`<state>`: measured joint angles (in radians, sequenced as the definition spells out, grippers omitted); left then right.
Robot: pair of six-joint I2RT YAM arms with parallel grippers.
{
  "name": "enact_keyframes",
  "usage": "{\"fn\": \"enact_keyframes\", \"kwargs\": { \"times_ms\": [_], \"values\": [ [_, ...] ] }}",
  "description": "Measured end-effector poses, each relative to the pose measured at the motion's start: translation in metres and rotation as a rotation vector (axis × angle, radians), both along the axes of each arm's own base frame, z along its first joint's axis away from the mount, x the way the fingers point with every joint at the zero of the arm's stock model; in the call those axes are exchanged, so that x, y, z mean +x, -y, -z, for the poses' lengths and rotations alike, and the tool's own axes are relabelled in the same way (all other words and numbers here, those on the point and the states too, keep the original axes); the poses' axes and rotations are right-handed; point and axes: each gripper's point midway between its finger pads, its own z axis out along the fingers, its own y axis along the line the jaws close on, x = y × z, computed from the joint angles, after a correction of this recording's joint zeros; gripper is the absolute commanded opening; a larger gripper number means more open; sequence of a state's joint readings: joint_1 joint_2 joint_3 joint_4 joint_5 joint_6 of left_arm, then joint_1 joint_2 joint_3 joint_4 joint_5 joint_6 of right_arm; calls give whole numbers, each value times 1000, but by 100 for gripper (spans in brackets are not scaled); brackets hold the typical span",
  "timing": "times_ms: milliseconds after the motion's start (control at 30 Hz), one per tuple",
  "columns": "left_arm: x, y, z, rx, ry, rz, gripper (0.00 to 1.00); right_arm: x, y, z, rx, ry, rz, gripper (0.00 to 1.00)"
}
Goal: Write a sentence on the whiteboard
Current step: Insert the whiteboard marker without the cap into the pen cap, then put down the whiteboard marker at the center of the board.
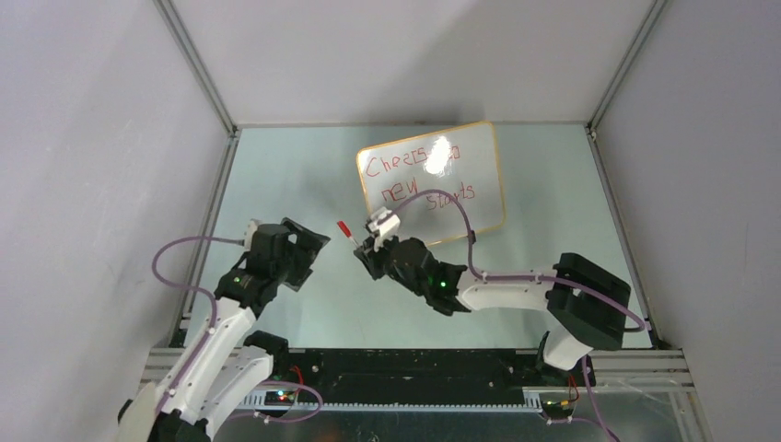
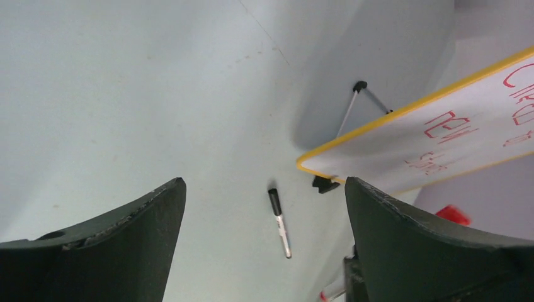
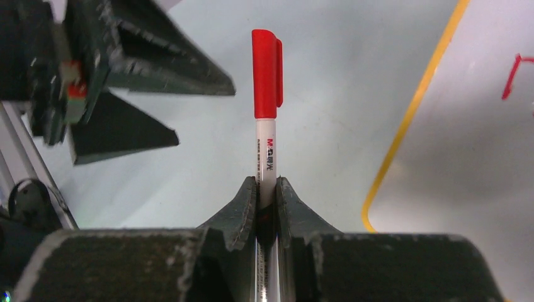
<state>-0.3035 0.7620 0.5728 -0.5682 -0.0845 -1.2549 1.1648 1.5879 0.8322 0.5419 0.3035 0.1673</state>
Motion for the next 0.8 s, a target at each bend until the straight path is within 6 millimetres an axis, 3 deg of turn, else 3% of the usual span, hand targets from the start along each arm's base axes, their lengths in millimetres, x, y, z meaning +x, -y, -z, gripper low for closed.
{"fn": "enact_keyframes", "kwargs": {
  "times_ms": [100,267,333,367,433,533,667,800],
  "values": [
    [-5,-17,-4,70,30,-18,99,11,-15,-7,16,-40,20,0],
    [-9,-35,-7,171,62,-26,100,18,-27,20,-56,-129,46,5],
    [-10,-40,-8,203,73,-21,99,18,-28,33,-91,-161,53,20],
    [-10,-42,-9,223,81,-20,100,18,-27,37,-104,-173,56,40],
    [-10,-48,-11,259,97,-19,99,16,-25,46,-124,-199,61,58],
    [-10,-54,-14,308,118,-17,99,14,-23,50,-138,-223,57,69],
    [-10,-62,-18,368,146,-9,99,13,-19,54,-158,-242,56,98],
    [-8,-66,-24,410,187,6,99,10,-8,44,-182,-249,55,99]
  ]
}}
